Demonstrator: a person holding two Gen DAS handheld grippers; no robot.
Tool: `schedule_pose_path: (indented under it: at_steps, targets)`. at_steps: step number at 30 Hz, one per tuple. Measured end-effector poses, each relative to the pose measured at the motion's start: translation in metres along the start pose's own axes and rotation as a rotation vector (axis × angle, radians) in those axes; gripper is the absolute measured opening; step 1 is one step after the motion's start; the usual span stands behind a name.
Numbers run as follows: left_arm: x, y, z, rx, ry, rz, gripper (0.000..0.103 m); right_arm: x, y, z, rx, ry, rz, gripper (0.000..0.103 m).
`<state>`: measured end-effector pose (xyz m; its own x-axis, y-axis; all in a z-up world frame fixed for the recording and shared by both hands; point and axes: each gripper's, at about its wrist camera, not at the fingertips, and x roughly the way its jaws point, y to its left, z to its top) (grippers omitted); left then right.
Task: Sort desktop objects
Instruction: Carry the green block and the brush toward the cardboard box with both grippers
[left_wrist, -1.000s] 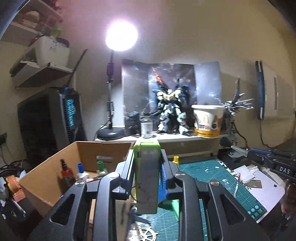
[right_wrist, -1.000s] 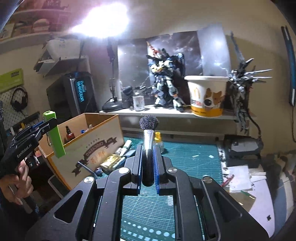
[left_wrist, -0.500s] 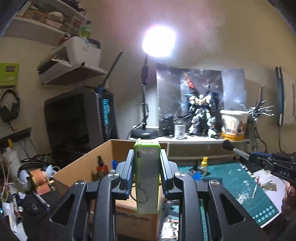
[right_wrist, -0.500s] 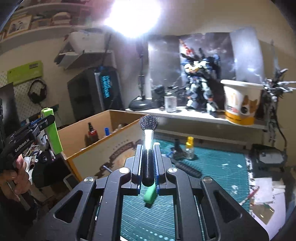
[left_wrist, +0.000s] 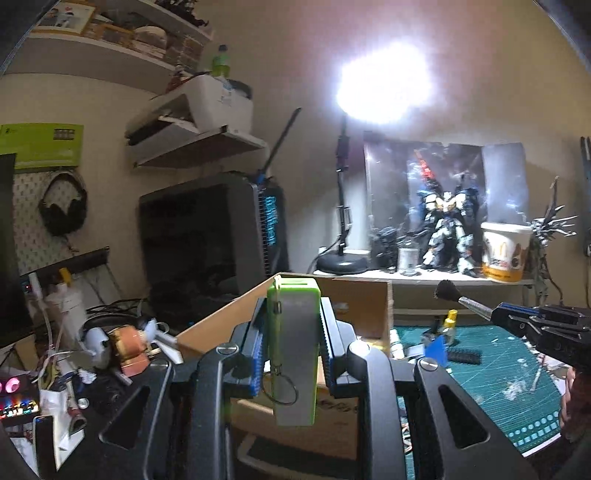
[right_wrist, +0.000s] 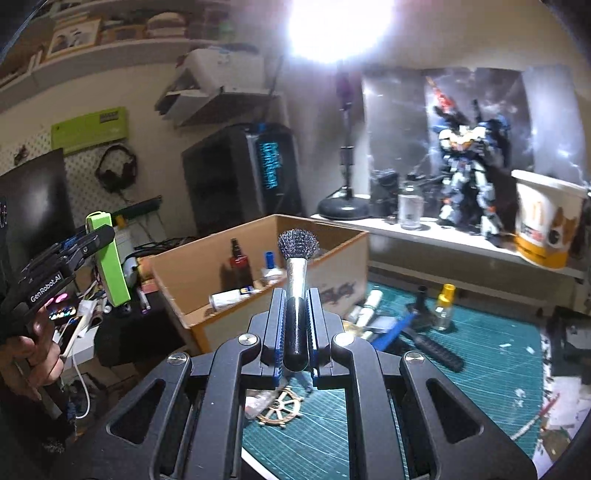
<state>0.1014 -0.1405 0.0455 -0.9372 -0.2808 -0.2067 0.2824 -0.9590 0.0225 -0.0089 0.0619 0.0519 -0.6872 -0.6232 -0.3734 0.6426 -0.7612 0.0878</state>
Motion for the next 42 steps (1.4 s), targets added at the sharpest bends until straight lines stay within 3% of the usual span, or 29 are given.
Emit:
schedule_pose_path:
  at_steps: [17, 33, 42]
  targets:
    - [-0.017, 0.046, -0.013, -0.036, 0.044, 0.152, 0.025, 0.038, 0.041, 0.002, -0.047, 0.028, 0.151, 0.011]
    - [-0.010, 0.049, -0.019, -0.057, 0.072, 0.161, 0.025, 0.049, 0.045, 0.006, -0.057, 0.053, 0.173, 0.011]
    - [0.008, 0.037, 0.005, 0.012, 0.095, 0.102, 0.025, 0.059, 0.042, 0.016, -0.068, 0.096, 0.227, 0.011]
